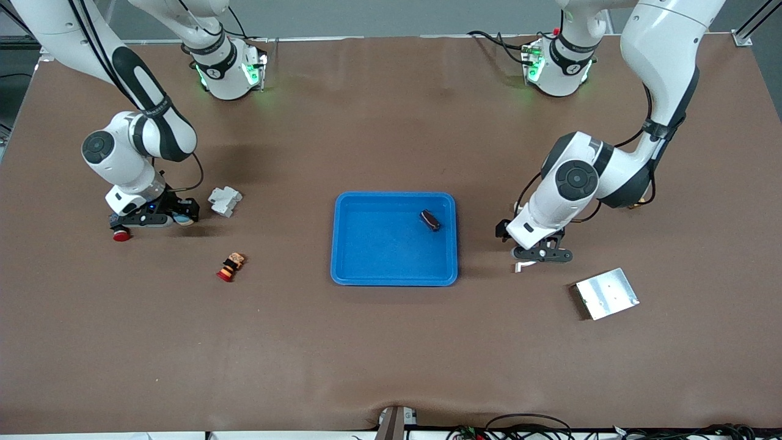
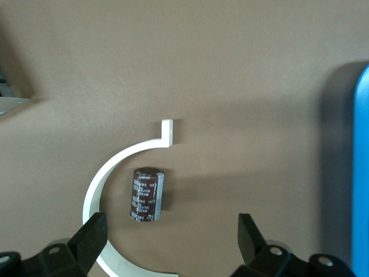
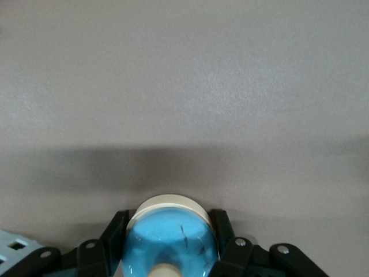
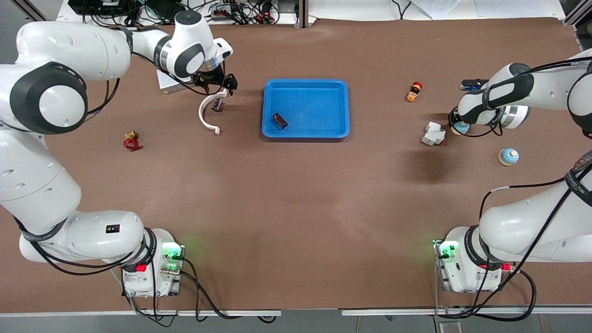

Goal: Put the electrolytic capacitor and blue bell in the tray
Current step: 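Grasp the second capacitor with the left gripper while the right gripper lifts the bell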

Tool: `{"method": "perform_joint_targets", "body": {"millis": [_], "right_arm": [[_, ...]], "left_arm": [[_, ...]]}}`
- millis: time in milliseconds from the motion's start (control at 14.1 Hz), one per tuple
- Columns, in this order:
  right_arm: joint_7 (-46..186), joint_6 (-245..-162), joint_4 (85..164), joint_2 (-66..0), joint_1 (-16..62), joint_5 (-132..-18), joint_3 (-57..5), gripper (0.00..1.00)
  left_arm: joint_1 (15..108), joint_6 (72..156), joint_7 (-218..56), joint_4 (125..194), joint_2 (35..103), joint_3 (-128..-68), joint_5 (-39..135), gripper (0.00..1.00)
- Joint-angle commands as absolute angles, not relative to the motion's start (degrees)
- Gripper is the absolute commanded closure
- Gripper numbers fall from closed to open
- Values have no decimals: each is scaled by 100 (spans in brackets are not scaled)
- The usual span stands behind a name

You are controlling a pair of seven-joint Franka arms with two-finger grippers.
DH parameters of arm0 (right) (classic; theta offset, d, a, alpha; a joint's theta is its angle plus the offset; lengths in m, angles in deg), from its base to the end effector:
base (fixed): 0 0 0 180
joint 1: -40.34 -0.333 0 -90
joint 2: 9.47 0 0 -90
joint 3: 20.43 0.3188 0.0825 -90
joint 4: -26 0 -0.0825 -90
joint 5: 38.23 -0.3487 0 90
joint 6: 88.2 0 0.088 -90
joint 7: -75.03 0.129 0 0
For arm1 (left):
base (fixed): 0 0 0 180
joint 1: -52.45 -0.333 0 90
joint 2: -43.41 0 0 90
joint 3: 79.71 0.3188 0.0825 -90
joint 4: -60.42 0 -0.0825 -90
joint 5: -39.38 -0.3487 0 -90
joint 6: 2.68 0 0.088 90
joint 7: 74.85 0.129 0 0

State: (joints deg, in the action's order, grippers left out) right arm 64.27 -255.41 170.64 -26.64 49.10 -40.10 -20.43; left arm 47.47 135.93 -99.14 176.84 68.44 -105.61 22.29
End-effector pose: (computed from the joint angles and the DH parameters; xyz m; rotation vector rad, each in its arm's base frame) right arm 0.4542 -0.0719 0.1876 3.1307 0.0054 0.1478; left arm 0.5436 -0.1940 0.2558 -3.1288 0.2006 -0.0217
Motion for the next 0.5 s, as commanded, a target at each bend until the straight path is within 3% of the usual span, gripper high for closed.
{"method": "perform_joint_targets", "body": {"millis": [0, 426], "right_arm": [[6457, -25397, 16936, -2433, 4913, -3964, -1903, 100], [7018, -22500, 15224, -2336, 4606, -4052, -1859, 100]], "left_arm": [[4630, 13882, -9805, 18047, 6723, -10599, 2101, 0], [4419, 14523, -9805, 18215, 7065, -10590, 2049, 0]]}}
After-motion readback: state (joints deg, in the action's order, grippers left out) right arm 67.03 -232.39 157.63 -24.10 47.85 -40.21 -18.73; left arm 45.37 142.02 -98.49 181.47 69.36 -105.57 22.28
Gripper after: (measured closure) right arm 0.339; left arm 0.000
